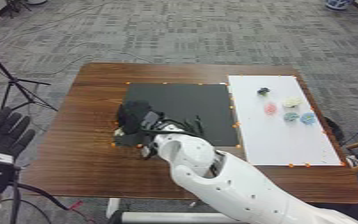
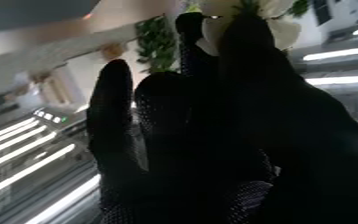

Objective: Arrange flowers

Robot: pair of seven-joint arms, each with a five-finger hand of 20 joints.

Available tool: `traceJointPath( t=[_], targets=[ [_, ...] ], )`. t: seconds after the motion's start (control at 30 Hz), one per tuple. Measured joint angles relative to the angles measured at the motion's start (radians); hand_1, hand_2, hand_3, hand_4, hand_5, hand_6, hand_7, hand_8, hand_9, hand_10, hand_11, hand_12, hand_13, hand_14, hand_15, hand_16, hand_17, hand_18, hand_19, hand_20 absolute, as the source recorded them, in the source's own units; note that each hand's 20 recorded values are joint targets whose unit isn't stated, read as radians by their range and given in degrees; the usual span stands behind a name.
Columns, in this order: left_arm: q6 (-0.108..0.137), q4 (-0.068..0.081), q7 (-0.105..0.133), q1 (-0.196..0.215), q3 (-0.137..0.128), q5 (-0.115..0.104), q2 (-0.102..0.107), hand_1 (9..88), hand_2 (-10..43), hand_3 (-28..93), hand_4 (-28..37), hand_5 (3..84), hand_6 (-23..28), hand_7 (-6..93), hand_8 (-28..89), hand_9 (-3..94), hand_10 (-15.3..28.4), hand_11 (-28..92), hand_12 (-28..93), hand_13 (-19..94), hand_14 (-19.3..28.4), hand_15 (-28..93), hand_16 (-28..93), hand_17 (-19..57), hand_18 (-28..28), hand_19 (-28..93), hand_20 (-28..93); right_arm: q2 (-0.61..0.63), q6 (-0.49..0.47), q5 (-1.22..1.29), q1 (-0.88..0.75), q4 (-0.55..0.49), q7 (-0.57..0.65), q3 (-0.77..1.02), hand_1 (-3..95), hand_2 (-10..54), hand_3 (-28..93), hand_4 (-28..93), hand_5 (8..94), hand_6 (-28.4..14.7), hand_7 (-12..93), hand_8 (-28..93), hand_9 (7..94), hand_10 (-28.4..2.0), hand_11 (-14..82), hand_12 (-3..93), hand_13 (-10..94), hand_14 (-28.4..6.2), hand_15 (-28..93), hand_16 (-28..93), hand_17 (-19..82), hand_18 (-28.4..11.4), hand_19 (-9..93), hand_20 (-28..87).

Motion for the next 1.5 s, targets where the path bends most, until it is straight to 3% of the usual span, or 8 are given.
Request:
traceJointPath(
  t=[0.17, 0.53, 0.83, 1.03, 1.27, 1.5],
  targets=[
    [0.000, -0.001, 0.006, 0.004, 0.005, -0.001, 0.003, 23.0, 20.0, 66, -28.3, 38.4, 8.6, 12.3, -7, 33.8, 14.2, 20, 14, 24, 13.4, 29, -2, -3.4, 10.5, 19, 13, -0.030, -0.023, 0.007, 0.006, 0.042, -0.008, -0.002, 60.0, -9.5, 68, -28, 74.8, 1.0, 31, 2, 78.4, -7.4, 5.4, 32.1, 68, -8.5, 75, 32, 28, -22.2, 75, 41],
    [-0.001, -0.002, 0.014, -0.007, 0.022, -0.002, 0.013, 22.9, 20.0, 66, -28.3, 38.4, 8.5, 12.3, -7, 33.8, 14.2, 20, 14, 24, 13.4, 29, -2, -3.4, 10.5, 19, 13, -0.059, 0.036, -0.103, 0.065, 0.154, 0.017, -0.064, 58.9, -9.5, 70, -28, 74.7, 1.0, 32, 1, 79.1, -7.5, 5.9, 32.3, 69, -8.6, 75, 32, 28, -22.7, 75, 41],
    [0.000, 0.001, 0.006, -0.023, 0.027, 0.000, 0.014, 23.7, 19.8, 66, -28.3, 38.5, 8.5, 12.4, -7, 33.8, 14.3, 20, 14, 24, 13.4, 29, -2, -3.4, 10.5, 19, 13, -0.062, 0.052, -0.099, 0.081, 0.160, 0.081, -0.074, 59.3, -9.5, 70, -28, 69.4, -0.5, 29, 0, 74.5, -9.5, 10.2, 28.5, 68, -7.8, 71, 37, 28, -23.1, 75, 40],
    [-0.001, 0.001, 0.001, -0.024, 0.025, 0.002, 0.014, 23.7, 19.7, 66, -28.3, 38.4, 8.5, 12.5, -7, 33.9, 14.3, 20, 14, 24, 13.4, 29, -2, -3.4, 10.5, 19, 13, -0.046, 0.052, -0.062, 0.092, 0.123, 0.131, -0.099, 54.7, -9.5, 75, -28, 67.0, -0.6, 25, -2, 71.8, -10.4, 14.3, 25.5, 68, -7.7, 70, 39, 28, -23.0, 75, 39],
    [0.000, 0.003, -0.008, -0.026, 0.024, 0.002, 0.014, 23.7, 19.7, 66, -28.3, 38.5, 8.6, 12.5, -7, 33.9, 14.2, 20, 14, 24, 13.4, 29, -2, -3.4, 10.5, 19, 13, -0.042, 0.052, -0.060, 0.088, 0.109, 0.132, -0.092, 51.7, -9.5, 78, -28, 65.3, -0.6, 22, -12, 69.4, -11.6, 18.9, 20.8, 67, -8.3, 70, 37, 28, -23.2, 75, 39],
    [-0.001, 0.004, -0.013, -0.030, 0.024, 0.004, 0.013, 23.5, 19.7, 66, -28.3, 38.5, 8.6, 12.5, -7, 33.8, 14.2, 20, 14, 24, 13.4, 29, -2, -3.4, 10.5, 19, 13, -0.040, 0.049, -0.060, 0.082, 0.098, 0.135, -0.089, 50.8, -9.5, 78, -28, 64.8, -0.7, 22, -13, 68.9, -12.2, 19.7, 19.8, 67, -9.0, 71, 37, 27, -23.3, 75, 39]
  ],
)
